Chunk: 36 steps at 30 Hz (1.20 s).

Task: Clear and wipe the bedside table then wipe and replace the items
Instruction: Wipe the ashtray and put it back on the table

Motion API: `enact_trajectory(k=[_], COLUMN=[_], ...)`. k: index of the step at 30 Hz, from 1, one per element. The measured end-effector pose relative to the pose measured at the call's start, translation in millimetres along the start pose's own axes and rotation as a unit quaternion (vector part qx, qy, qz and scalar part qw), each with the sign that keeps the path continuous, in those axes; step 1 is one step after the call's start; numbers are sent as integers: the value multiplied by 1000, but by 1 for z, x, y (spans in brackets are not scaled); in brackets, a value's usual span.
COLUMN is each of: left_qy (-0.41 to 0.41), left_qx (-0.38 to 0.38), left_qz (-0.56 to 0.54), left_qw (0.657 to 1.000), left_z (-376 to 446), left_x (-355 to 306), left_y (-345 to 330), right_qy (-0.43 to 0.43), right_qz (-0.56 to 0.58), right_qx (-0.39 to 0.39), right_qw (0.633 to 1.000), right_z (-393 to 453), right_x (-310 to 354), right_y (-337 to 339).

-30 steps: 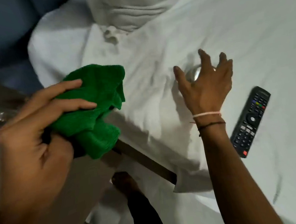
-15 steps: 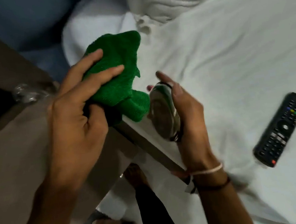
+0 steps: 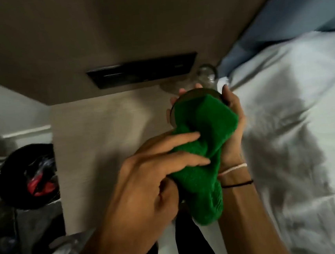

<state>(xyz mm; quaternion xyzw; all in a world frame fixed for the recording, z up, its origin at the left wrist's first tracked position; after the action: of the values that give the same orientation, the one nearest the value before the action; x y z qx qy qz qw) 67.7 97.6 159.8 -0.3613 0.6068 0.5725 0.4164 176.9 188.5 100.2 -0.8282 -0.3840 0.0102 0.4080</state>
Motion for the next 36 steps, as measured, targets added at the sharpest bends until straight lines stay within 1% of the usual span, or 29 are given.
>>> enact_trajectory(k=[2,4,6,8,11,13,15,17,18,20,21,23,26,29,33,36], left_qy=[32,54,72,98,102,98,98,110,116,121,122,127,120,111,100,86], left_qx=[-80,-172,-222,-206,-130,-100,-122,-183,-218,-268,-285,-308,-291,-245,-154,-75], left_qz=[-5,22,63,84,68,16,-33,-50,-50,-39,-29,-15,19,44,87,74], left_qw=[996,983,970,970,984,990,987,976,968,955,950,943,949,962,979,991], left_z=[-23,-31,-24,-18,-33,-58,-82,-99,-103,-104,-101,-92,-78,-66,-63,-76], left_x=[16,31,46,57,69,74,82,90,92,97,98,102,106,102,86,80], left_y=[40,69,83,85,68,59,62,69,74,83,88,98,110,109,87,73], right_qy=[-30,-39,-46,-63,-35,-32,-60,-86,-99,-131,-146,-142,-121,-97,-96,-132], right_qz=[-13,-54,-104,-119,-101,-104,-106,-107,-104,-132,-163,-223,-275,-271,-243,-223], right_qx=[11,45,84,81,11,-37,-76,-98,-93,-65,-39,28,57,59,31,16], right_qw=[999,997,990,988,994,993,990,986,985,980,975,964,952,956,965,966], right_z=[13,15,8,3,17,33,46,49,46,35,27,11,-1,1,10,18], right_x=[-32,-62,-92,-117,-118,-111,-115,-128,-136,-157,-168,-185,-195,-183,-161,-146], right_y=[-18,-25,-29,-36,-33,-32,-30,-25,-24,-22,-21,-19,-17,-18,-8,-2])
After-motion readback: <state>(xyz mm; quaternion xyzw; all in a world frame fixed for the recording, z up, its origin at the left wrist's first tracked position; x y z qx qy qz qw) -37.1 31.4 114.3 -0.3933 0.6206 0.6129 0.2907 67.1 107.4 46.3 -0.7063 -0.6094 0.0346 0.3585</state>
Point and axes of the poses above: each hand's wrist, its own z-axis towards the middle knuckle, its own y-axis out of the back of the hand, x = y × z, the point moved 3 cm from there along z, towards the middle knuckle, and after that the axes turned 6 degrees about -y, right-handed, at the moved point
